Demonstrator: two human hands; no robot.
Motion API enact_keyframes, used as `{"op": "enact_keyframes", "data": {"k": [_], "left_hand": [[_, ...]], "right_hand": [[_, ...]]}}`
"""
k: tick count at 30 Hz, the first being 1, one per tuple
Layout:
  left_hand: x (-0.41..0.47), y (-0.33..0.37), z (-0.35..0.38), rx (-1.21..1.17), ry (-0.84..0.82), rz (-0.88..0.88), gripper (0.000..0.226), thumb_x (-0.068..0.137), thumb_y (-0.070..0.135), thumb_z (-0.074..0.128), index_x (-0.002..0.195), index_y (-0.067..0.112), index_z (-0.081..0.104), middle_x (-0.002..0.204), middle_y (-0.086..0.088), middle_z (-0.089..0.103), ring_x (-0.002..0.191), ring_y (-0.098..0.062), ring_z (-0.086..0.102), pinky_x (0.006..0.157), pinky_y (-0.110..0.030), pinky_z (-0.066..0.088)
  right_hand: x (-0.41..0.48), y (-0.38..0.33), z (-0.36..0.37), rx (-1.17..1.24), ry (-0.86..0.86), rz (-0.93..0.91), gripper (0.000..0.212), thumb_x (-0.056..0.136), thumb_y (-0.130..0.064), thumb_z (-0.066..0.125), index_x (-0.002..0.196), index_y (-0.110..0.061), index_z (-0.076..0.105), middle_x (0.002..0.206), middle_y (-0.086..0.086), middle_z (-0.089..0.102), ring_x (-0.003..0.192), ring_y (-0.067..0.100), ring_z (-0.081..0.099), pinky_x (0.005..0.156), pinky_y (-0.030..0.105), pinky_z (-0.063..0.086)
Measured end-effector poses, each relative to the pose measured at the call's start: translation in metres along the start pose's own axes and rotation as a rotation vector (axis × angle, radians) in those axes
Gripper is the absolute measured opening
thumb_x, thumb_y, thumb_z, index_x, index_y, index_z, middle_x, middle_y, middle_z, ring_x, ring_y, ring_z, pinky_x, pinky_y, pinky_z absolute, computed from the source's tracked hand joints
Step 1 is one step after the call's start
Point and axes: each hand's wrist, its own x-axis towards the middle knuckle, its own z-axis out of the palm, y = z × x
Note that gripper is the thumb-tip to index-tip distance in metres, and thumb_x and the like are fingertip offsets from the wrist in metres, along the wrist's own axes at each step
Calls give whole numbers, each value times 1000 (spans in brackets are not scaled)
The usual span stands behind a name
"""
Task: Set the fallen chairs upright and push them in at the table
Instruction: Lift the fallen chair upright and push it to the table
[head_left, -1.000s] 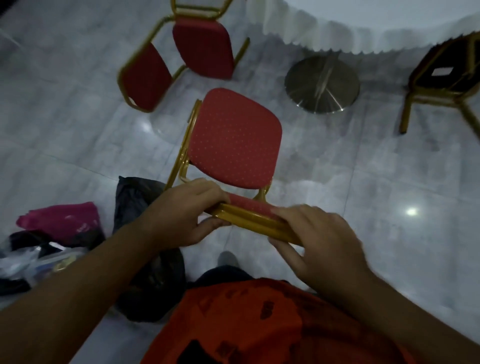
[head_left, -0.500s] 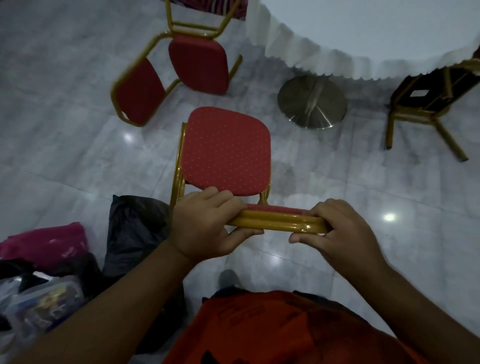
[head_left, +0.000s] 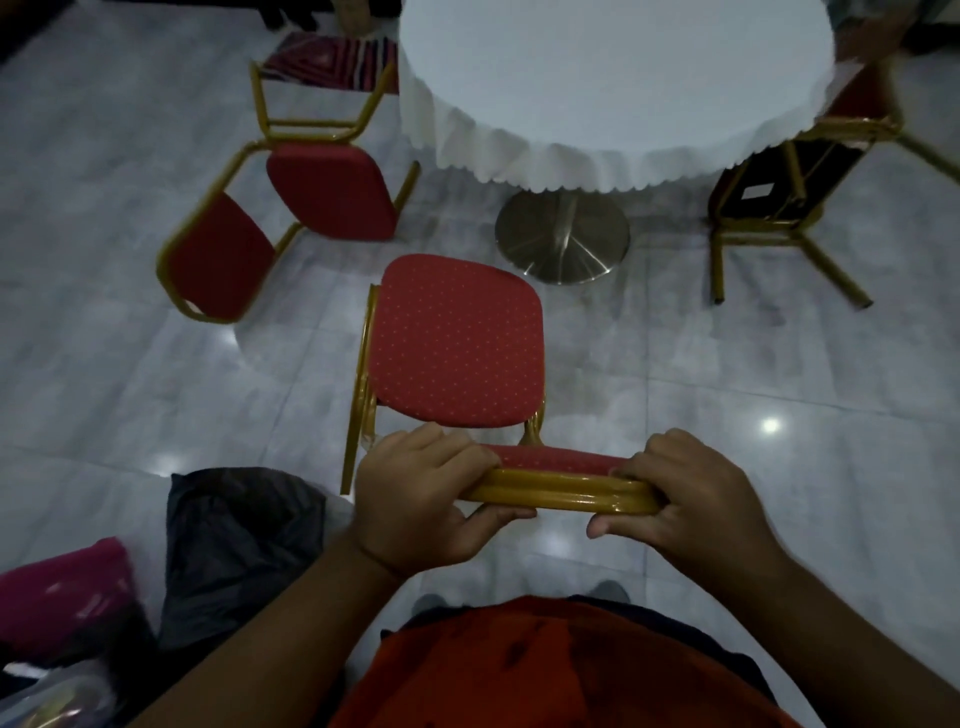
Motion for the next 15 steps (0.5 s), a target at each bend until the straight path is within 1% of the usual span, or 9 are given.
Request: {"op": "enact_keyframes", "data": {"k": [2,4,6,10,12,15], "left_hand": [[14,11,14,2,-1,-5,46,79,66,75,76,20,74,71,8,68,60,-11,55,56,-23,36],[27,22,27,-17,-1,-10,46,78,65,77,75,19,74,71,8,68,59,-12,56,52,-27,40],[38,31,36,-27,7,-23,46,76,64,79,74,18,74,69,7,67,58,-12,56,51,-29,41],[58,44,52,-9,55,-91,47,72,65,80,66,18,71,63,8,64,54,-12,54,49,-30,41],[67,42,60,-17,56,-101,51,71,68,80,65,18,71,62,8,63,54,-12,54,48,-30,42],[77,29,68,-36,23,-85,62,69,79,74,68,17,72,65,7,66,56,-11,57,50,-28,45]], "right_hand": [[1,22,-10,5,18,-33,69,73,-87,52,76,-21,72,66,-10,51,62,11,47,49,27,41],[3,40,-21,11,23,-58,65,75,-86,54,76,-23,71,65,-11,51,61,10,46,48,26,40],[7,54,-31,20,18,-72,62,75,-85,56,78,-26,71,65,-12,51,62,6,45,50,22,37],[17,74,-45,25,26,-123,56,74,-82,63,81,-28,71,66,-14,52,68,-4,35,60,11,25],[23,82,-48,9,40,-129,58,73,-83,62,78,-26,71,65,-13,53,69,-3,34,61,12,24],[33,90,-47,-20,70,-125,63,73,-85,60,72,-23,71,64,-11,55,63,1,42,58,17,30]]}}
